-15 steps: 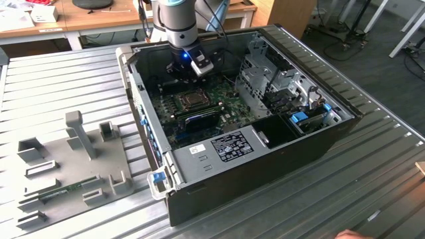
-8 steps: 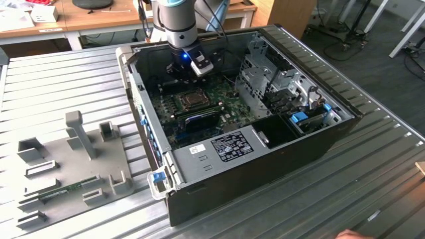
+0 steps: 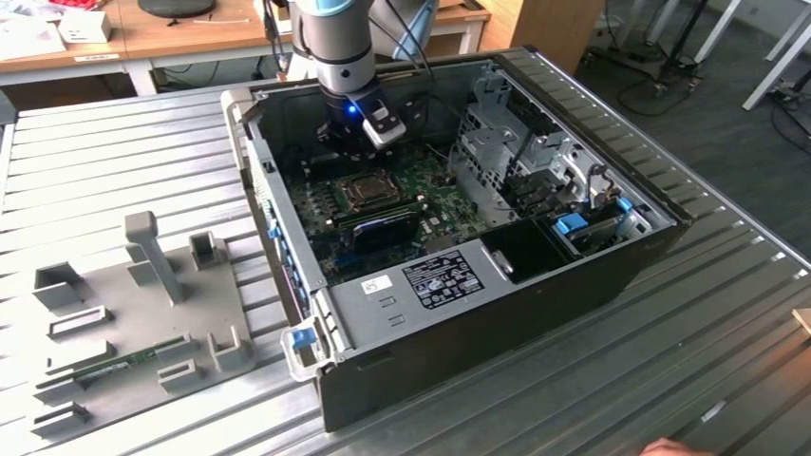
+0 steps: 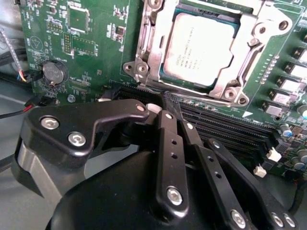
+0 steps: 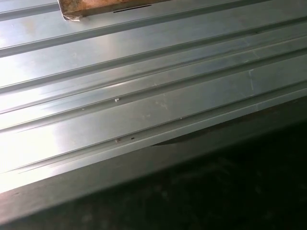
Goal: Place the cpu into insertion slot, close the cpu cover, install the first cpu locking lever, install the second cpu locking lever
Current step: 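Install the first cpu locking lever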
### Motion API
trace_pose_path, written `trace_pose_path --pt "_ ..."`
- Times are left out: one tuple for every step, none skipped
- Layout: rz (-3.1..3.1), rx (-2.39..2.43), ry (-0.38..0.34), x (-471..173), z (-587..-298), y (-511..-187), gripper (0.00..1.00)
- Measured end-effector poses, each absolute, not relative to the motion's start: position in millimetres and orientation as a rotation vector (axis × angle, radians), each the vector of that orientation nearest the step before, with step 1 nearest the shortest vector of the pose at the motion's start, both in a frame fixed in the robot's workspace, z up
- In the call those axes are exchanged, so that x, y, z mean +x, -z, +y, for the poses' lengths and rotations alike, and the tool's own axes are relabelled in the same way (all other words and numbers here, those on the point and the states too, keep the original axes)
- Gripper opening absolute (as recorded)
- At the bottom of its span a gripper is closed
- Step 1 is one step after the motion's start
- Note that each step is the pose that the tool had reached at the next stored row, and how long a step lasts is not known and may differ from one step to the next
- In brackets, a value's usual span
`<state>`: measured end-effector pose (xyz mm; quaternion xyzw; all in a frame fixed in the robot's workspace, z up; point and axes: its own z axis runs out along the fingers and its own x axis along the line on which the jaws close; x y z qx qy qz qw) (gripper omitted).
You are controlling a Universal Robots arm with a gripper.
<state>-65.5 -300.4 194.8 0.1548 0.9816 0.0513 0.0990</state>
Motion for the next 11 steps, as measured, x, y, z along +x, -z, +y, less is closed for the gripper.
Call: trace_pose_path --pt "2.903 0.458 -0.152 -65.6 -300.4 -194.6 0.1" --pt "2.903 0.458 -0.152 -65.6 -300.4 -194.4 0.1" --pt "2.903 0.458 -0.152 -65.7 -300.4 -194.2 0.1" --pt "2.903 0.458 -0.152 -65.8 -300.4 -194.1 0.1" --pt "2.903 0.458 -0.152 -65.8 -300.4 -194.1 0.1" --pt "2.903 0.458 -0.152 -65.8 -300.4 -194.1 0.1" --pt "2.903 0.458 -0.153 -65.9 -300.4 -194.1 0.1" --pt "2.903 0.458 -0.152 -65.9 -300.4 -194.1 0.1" --pt "2.902 0.458 -0.153 -65.9 -300.4 -194.3 0.1" --pt "2.902 0.458 -0.153 -65.9 -300.4 -194.7 0.1" --pt "2.902 0.458 -0.153 -65.8 -300.3 -195.4 0.1"
